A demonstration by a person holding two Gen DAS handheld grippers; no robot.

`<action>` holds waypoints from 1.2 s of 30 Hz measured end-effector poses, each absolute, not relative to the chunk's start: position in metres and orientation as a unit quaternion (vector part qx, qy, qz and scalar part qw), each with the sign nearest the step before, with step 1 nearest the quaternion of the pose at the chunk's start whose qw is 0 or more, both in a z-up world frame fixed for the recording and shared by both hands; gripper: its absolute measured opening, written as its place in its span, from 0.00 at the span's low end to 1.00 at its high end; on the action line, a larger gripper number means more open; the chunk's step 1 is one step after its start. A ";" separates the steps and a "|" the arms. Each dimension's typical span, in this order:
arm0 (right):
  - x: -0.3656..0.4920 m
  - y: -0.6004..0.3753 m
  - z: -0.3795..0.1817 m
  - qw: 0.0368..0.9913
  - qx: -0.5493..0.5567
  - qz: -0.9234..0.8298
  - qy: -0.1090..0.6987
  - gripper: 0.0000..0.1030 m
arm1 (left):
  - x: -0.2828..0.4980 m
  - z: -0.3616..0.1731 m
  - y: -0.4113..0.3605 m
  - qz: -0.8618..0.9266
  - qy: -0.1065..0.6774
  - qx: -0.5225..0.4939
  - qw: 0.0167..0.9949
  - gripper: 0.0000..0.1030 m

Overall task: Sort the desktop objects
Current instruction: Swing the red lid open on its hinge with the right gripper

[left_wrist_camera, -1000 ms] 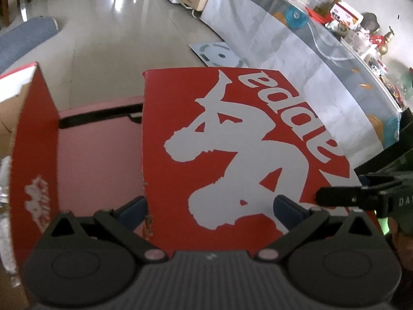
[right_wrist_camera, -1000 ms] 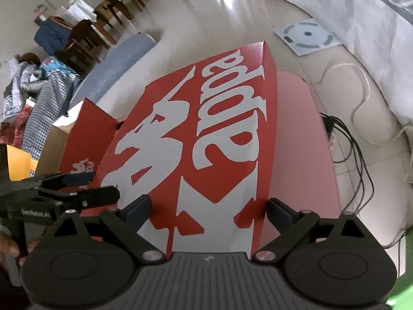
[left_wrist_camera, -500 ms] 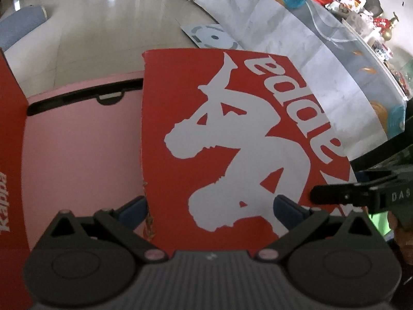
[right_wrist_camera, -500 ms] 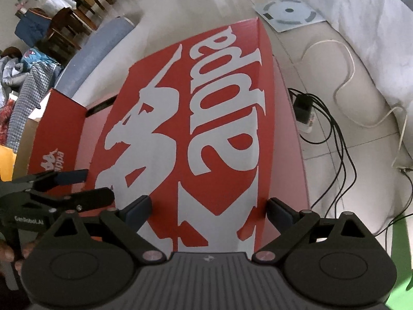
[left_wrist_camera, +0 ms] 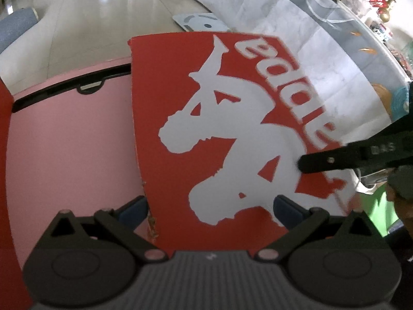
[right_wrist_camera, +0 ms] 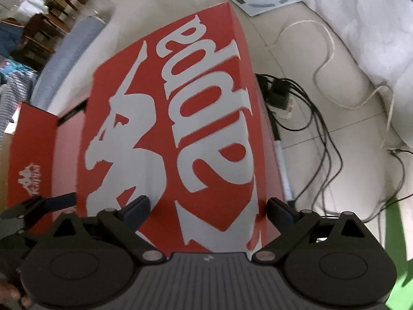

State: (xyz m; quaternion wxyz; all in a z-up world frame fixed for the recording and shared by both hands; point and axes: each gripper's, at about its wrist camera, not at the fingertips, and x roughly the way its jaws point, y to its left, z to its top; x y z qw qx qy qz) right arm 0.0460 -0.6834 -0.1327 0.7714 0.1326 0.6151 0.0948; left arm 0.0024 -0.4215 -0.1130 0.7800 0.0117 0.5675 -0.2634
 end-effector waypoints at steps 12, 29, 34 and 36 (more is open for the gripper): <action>0.046 -0.675 -0.119 0.784 0.124 0.077 0.603 0.94 | -0.007 -0.119 -0.435 -0.259 0.569 0.026 0.780 1.00; 0.033 -0.621 -0.078 0.822 0.083 0.127 0.549 0.94 | -0.030 -0.084 -0.403 -0.221 0.536 0.080 0.811 1.00; 0.030 -0.591 -0.069 0.828 0.063 0.150 0.536 0.94 | -0.041 -0.069 -0.388 -0.219 0.523 0.081 0.820 1.00; 0.030 -0.579 -0.066 0.827 0.055 0.161 0.536 0.94 | -0.044 -0.063 -0.380 -0.214 0.516 0.079 0.826 1.00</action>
